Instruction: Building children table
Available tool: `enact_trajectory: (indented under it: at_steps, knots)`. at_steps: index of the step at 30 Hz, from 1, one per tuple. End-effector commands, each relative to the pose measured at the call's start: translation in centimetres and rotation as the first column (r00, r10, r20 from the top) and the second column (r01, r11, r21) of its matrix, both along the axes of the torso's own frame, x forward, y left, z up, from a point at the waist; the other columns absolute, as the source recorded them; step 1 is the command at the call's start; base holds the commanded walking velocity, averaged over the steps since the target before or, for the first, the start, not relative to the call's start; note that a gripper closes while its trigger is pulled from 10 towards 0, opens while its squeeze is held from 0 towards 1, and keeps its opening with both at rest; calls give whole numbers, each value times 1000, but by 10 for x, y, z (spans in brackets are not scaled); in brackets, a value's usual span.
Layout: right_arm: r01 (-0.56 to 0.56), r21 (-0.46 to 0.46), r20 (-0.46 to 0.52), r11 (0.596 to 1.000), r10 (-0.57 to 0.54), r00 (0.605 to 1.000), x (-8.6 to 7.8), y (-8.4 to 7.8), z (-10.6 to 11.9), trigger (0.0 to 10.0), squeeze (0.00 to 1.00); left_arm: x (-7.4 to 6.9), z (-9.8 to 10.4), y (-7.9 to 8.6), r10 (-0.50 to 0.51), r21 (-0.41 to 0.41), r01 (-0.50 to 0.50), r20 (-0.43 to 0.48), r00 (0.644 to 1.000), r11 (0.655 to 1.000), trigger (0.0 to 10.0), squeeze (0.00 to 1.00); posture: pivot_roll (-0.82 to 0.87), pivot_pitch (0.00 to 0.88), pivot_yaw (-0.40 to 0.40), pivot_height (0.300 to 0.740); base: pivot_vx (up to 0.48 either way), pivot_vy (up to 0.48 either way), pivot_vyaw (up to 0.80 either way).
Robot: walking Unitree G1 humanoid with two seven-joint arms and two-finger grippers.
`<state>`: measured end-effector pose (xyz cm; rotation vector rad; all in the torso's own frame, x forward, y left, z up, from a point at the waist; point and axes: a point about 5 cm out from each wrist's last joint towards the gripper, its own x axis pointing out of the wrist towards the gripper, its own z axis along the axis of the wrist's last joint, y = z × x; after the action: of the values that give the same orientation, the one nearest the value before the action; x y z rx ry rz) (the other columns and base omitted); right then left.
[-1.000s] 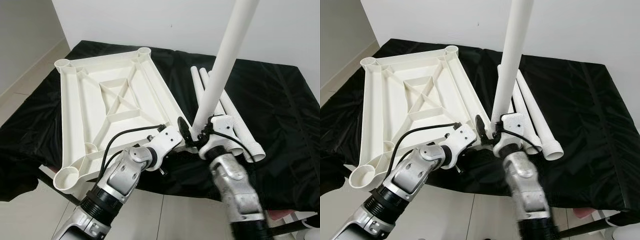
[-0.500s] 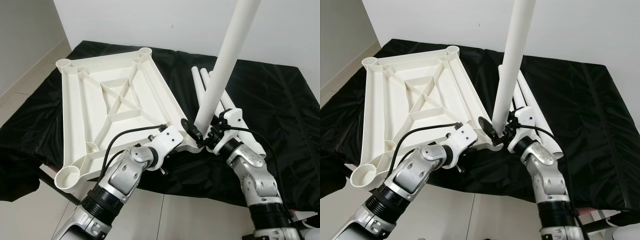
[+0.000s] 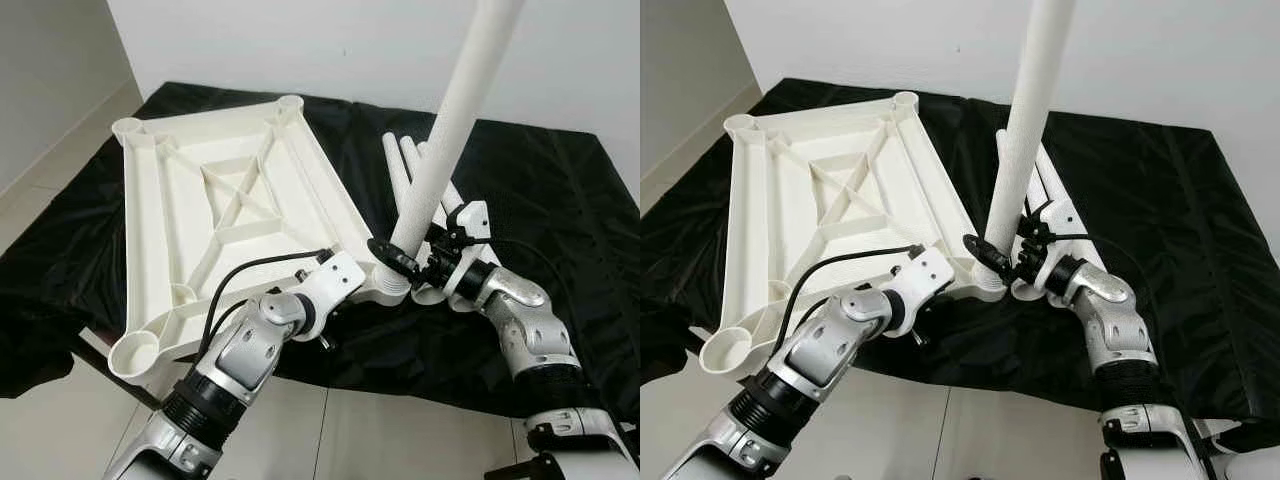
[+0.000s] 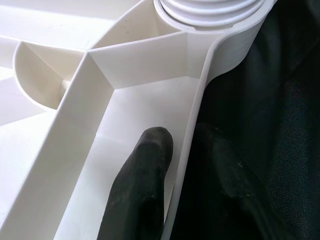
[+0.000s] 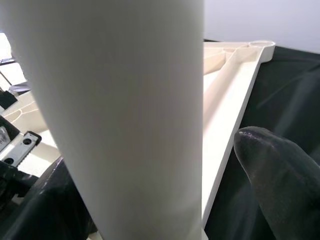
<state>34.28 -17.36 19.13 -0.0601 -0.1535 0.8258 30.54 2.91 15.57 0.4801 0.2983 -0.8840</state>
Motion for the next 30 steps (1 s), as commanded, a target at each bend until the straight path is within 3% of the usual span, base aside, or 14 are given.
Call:
enact_trajectory:
  at_steps: [1,6,7,10,11,12,13,23,24,27,28,30]
  knots:
    - [-13,-36,-13,999,12,1000,4,-4,-3,10000,0,-5,-21,4,12,38,-8,-85,996,999,10000,0,-97,128,21,740,0,0,0]
    - [-63,-51,-21,997,62,998,6,-6,-2,10000,0,-5,-20,4,14,39,-11,-85,996,999,10000,0,-94,128,19,740,0,0,0]
    - [-70,-52,-21,996,69,997,6,-6,-2,8039,0,-5,-21,4,15,39,-12,-85,996,999,10000,0,-94,128,19,740,0,0,0]
    - [-80,-53,-22,995,79,997,6,-6,-2,8039,0,-5,-20,4,16,39,-12,-85,996,999,10000,0,-95,130,18,740,0,0,0]
    - [-85,-53,-21,995,84,996,6,-5,-3,784,0,-5,-20,4,16,38,-13,-85,996,999,10000,0,-94,130,17,740,0,0,0]
    - [-85,-53,-21,995,84,996,6,-5,-3,784,0,-5,-20,4,16,38,-13,-85,996,999,10000,0,-94,130,17,740,0,0,0]
    - [-91,-51,-17,995,91,996,5,-4,-3,0,0,-5,-20,4,17,37,-14,-85,996,999,10000,0,-94,131,16,740,0,0,0]
    - [-96,-21,-3,995,96,995,-1,0,-4,0,0,-5,-21,5,18,37,-15,-85,996,999,10000,0,-98,132,17,740,0,0,0]
    - [-95,-12,-8,995,95,995,-3,2,-4,1176,0,-5,-21,5,19,37,-16,-86,996,999,10000,0,-98,132,17,740,0,0,0]
    - [-98,-1,-11,995,97,995,-5,4,-5,1176,0,-5,-21,5,20,37,-17,-86,996,999,10000,0,-98,132,17,740,0,0,0]
    - [-93,11,-17,996,93,996,-6,5,-5,10000,0,-5,-21,5,20,38,-16,-86,996,999,10000,0,-100,133,17,740,0,0,0]
    - [-79,29,-16,996,80,997,-10,8,-5,10000,0,-5,-21,5,19,38,-15,-87,996,999,10000,0,-104,135,17,740,0,0,0]
